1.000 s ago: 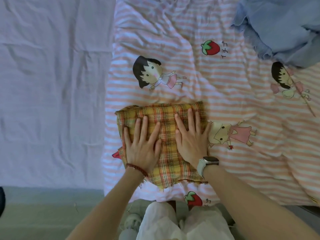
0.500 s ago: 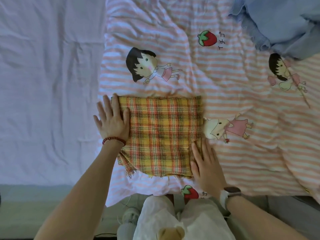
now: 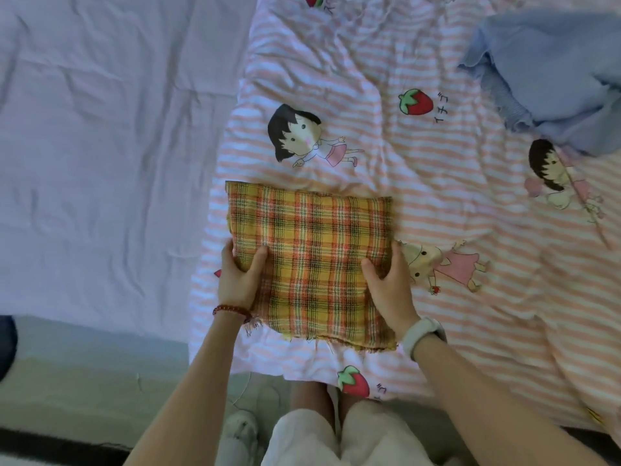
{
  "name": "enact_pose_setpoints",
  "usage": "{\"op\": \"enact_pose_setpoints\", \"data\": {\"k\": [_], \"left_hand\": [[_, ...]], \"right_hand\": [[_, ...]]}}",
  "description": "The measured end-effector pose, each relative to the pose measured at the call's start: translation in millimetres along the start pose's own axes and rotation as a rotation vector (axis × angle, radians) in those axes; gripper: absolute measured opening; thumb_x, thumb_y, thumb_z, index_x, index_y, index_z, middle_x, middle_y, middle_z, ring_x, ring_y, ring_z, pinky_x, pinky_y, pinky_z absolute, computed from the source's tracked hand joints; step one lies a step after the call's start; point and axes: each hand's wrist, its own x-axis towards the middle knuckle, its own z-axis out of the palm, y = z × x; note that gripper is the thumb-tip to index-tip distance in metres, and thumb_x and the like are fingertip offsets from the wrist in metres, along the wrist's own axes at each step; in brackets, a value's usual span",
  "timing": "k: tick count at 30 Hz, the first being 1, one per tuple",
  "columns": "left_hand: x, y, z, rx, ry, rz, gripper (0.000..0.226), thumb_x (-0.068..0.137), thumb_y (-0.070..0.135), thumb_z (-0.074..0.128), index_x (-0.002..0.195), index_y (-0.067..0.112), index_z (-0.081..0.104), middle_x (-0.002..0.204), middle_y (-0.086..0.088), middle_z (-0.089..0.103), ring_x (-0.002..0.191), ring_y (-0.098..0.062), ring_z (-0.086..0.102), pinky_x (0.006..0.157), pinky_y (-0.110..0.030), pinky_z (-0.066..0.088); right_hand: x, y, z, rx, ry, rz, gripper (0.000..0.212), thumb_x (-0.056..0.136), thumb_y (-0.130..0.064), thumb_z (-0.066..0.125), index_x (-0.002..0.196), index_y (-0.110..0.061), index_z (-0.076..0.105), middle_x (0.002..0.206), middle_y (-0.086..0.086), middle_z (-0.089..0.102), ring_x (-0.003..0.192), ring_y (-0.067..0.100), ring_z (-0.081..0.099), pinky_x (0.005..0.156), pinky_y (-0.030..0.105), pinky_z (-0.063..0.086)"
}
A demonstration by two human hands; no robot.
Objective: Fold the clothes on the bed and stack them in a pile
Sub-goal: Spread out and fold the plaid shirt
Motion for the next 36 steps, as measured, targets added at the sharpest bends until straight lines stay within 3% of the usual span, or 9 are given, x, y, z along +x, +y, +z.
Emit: {"op": "enact_pose_setpoints", "data": {"k": [2,4,8,11,15,18,24,32,36], "left_hand": [[7,2,1,-0.072,-0.051,0.013,0.071,0.081,0.038,0.067,0.139,0.016,0.032,0.125,-0.001,0.055,0.110,-0.018,0.056,0.088,-0.033,0.049],[9,5,3,-0.127,-0.064,0.032,0.066,0.084,0.029,0.065,0.139,0.016,0.031,0.122,-0.002,0.055,0.103,-0.015,0.058,0.076,-0.022,0.050],[-5,12,1,-0.181,0.018,0.112,0.057,0.086,0.022,0.064,0.135,0.011,0.038,0.121,-0.005,0.058,0.108,-0.020,0.058,0.085,-0.030,0.050],[-35,12,-13,-0.213,0.100,0.174,0.048,0.086,0.024,0.063,0.129,0.016,0.044,0.115,0.003,0.061,0.101,-0.009,0.060,0.083,-0.026,0.049],[-86,-2,-44,-0.275,0.220,0.119,0.046,0.086,0.028,0.063,0.128,0.019,0.045,0.107,0.013,0.059,0.095,0.001,0.058,0.077,-0.020,0.049],[-122,-18,-72,-0.337,0.285,0.018,0.047,0.088,0.028,0.060,0.130,0.015,0.043,0.114,0.001,0.060,0.103,-0.016,0.059,0.087,-0.037,0.051],[-171,-49,-125,-0.432,0.430,-0.074,0.038,0.089,0.025,0.059,0.125,0.019,0.047,0.115,0.000,0.059,0.106,-0.021,0.058,0.093,-0.042,0.048],[-183,-102,-227,-0.509,0.596,-0.133,0.039,0.090,0.022,0.059,0.127,0.013,0.048,0.112,0.002,0.055,0.104,-0.018,0.054,0.093,-0.036,0.045],[-180,-135,-293,-0.505,0.627,-0.156,0.038,0.090,0.023,0.059,0.125,0.012,0.049,0.109,0.002,0.056,0.103,-0.019,0.056,0.091,-0.034,0.046]], "right_hand": [[6,1,-3,0.118,-0.005,0.047,0.050,0.091,-0.031,0.056,0.136,-0.018,0.037,0.132,-0.002,0.049,0.126,0.020,0.043,0.101,0.033,0.040],[8,1,-8,0.178,-0.046,0.058,0.034,0.090,-0.031,0.059,0.120,-0.024,0.045,0.113,-0.008,0.057,0.113,0.020,0.054,0.088,0.030,0.045],[1,-3,-19,0.189,-0.119,0.028,0.056,0.088,-0.042,0.057,0.136,-0.022,0.035,0.134,-0.004,0.047,0.125,0.020,0.045,0.104,0.043,0.037],[-15,-9,-29,0.145,-0.163,-0.012,0.069,0.082,-0.057,0.053,0.140,-0.027,0.031,0.142,-0.005,0.041,0.130,0.019,0.040,0.106,0.046,0.036],[-47,-25,-30,0.129,-0.325,-0.096,0.072,0.077,-0.058,0.055,0.140,-0.032,0.030,0.136,-0.011,0.046,0.119,0.004,0.050,0.094,0.032,0.046],[-70,-37,-16,0.072,-0.436,-0.146,0.058,0.079,-0.050,0.060,0.131,-0.037,0.037,0.121,-0.019,0.053,0.106,-0.002,0.055,0.085,0.026,0.048],[-112,-70,35,-0.078,-0.509,-0.269,0.042,0.088,-0.035,0.058,0.126,-0.034,0.039,0.111,-0.024,0.052,0.098,-0.008,0.054,0.070,0.011,0.043],[-173,-115,144,-0.179,-0.585,-0.389,0.044,0.091,-0.027,0.057,0.131,-0.024,0.039,0.119,-0.009,0.053,0.106,0.004,0.054,0.088,0.028,0.048],[-205,-125,211,-0.212,-0.615,-0.403,0.044,0.091,-0.026,0.057,0.131,-0.020,0.041,0.117,-0.009,0.054,0.104,-0.002,0.054,0.076,0.013,0.045]]}}
